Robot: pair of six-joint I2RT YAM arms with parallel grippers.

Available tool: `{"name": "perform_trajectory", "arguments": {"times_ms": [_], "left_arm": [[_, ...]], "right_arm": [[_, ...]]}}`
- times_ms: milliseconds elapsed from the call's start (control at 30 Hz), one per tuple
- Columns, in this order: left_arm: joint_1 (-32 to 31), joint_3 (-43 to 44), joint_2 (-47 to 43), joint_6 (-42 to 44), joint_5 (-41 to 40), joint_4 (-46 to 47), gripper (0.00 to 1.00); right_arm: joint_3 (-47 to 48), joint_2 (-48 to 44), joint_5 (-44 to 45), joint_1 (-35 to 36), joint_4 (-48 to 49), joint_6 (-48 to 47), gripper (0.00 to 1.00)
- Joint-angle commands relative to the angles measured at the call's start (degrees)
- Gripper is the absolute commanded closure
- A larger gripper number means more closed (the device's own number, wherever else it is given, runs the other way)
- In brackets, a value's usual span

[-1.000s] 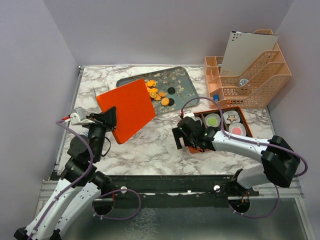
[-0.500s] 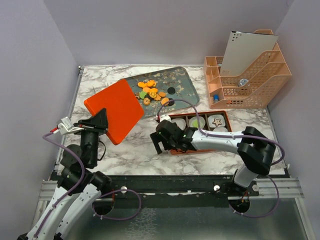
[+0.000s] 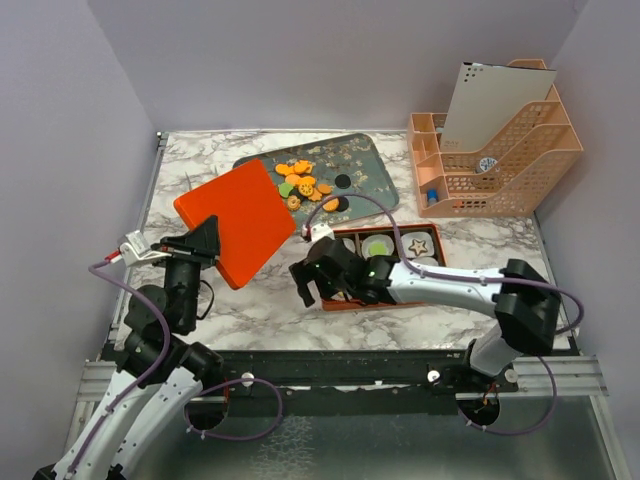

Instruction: Pack the cookies

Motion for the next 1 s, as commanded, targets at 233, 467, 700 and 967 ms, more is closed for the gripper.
{"name": "perform_trajectory", "arguments": {"times_ms": [233,467,700,967], "left_arm": [[0.07,2.59,7.69,-6.18,9.65,9.39,1.00],[0.08,7.13,14.76,-10.31,14.94,13.61,1.00],[0.06,6.14,24.50,-20.63,24.66,20.50,1.00],[-2.26,2.80,32.69,-29.32,28.36,32.16,1.00]], "right_arm": [[-12.83,-22.71,10.37,-7.21,-2.76,-2.96,0.00],[-22.08,-39.49,9.96,-15.40,-1.04,-2.29,0.00],[-27.25,-46.17,1.21,-24.86,2.12,-2.30,0.00],[-26.64,-47.23,-7.11,-36.47,4.26,-1.77,0.00]]}}
